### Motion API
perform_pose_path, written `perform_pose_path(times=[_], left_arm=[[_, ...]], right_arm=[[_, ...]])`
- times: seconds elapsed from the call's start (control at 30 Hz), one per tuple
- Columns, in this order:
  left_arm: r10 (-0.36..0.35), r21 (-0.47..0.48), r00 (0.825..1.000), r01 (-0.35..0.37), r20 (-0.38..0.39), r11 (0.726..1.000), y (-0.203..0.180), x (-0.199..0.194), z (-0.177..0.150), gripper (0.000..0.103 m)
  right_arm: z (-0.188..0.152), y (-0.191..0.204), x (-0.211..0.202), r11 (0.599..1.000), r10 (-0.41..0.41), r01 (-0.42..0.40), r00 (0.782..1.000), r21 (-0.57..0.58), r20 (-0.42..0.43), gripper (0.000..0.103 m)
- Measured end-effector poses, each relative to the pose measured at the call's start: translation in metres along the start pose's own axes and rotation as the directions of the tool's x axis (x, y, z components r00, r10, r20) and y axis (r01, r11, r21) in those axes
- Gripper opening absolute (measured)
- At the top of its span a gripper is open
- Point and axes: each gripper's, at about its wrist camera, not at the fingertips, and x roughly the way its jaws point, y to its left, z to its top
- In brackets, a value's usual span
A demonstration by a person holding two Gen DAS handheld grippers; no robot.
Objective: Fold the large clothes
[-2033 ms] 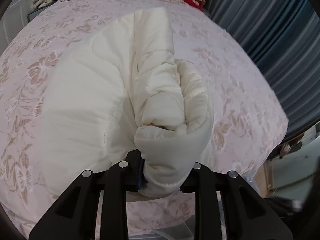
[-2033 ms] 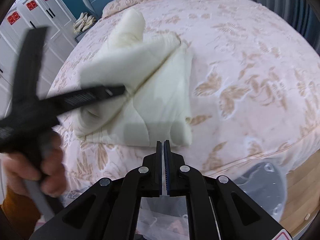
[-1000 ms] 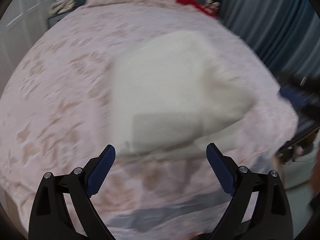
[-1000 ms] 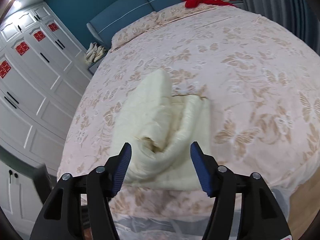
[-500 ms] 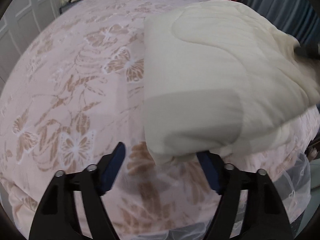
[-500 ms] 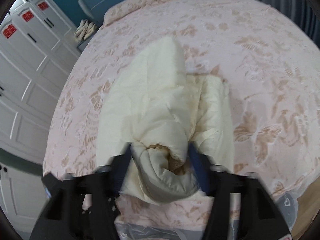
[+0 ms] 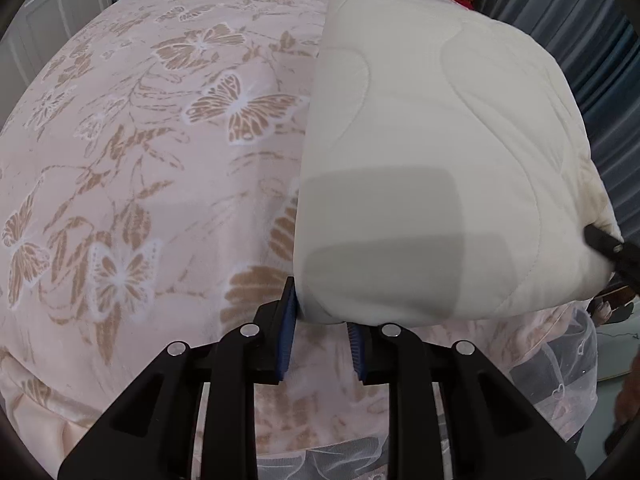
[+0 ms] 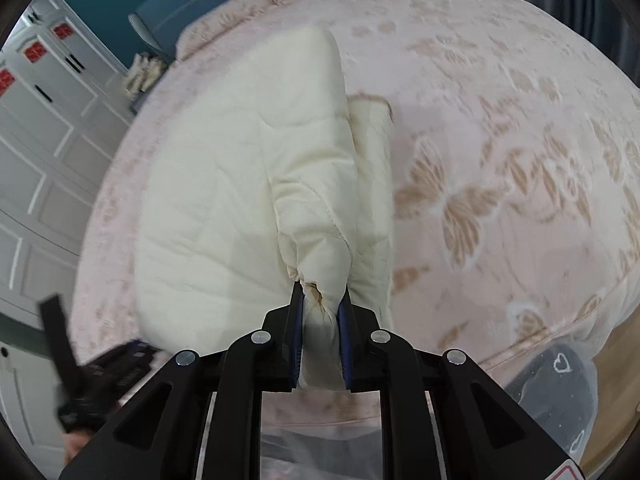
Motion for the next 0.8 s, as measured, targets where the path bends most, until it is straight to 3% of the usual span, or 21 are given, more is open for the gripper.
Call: perform_pose_path(times=[0.27,0.5,0.6,0.67,0.7,0.77,0.8], left_arm=[[0.02,0.01,1.0,-0.02,-0.02,1.0,-0.005,0.006,-0.005,0.022],[0.027,-0.023,0.998,-0.028,-0.055,0.999,-0.001,0.019,-0.003,0.022],[0.014,-0.004,0.999,-0.014,-0.036,1.0,-0.001,-0.001,-0.005,0.024],[-0.045,-0.009,0.999,0.045,-0.011,0.999,0.005,-0.028,-0.006,0.024],[-0.084,-0.016,0.996,0.085,0.005,0.996,0.01,-0.045,-0.006,0.027],[-0.142,-0.031,0.988,0.144,0.067,0.989,0.021,-0.08,0.004,0.061],[-0.152,-0.046,0.983,0.157,0.104,0.987,0.025,-0.09,0.011,0.068]], right_arm=[[-0.005,-0.018,0.039,0.999,-0.001,0.003,0.998,0.042,-0.057,0.014],[-0.006,-0.016,0.049,1.0,-0.007,0.008,0.998,0.022,-0.061,0.015],[-0.004,-0.019,0.045,0.999,0.025,-0.023,0.998,0.034,-0.064,0.017],[-0.004,-0.027,0.033,0.993,0.091,-0.086,0.994,0.082,-0.065,0.021],[-0.004,-0.028,0.028,0.991,0.106,-0.1,0.992,0.089,-0.066,0.028],[-0.002,-0.023,0.005,0.993,0.101,-0.097,0.993,0.074,-0.054,0.035],[0.001,-0.018,-0.006,0.995,0.083,-0.082,0.996,0.05,-0.03,0.041]])
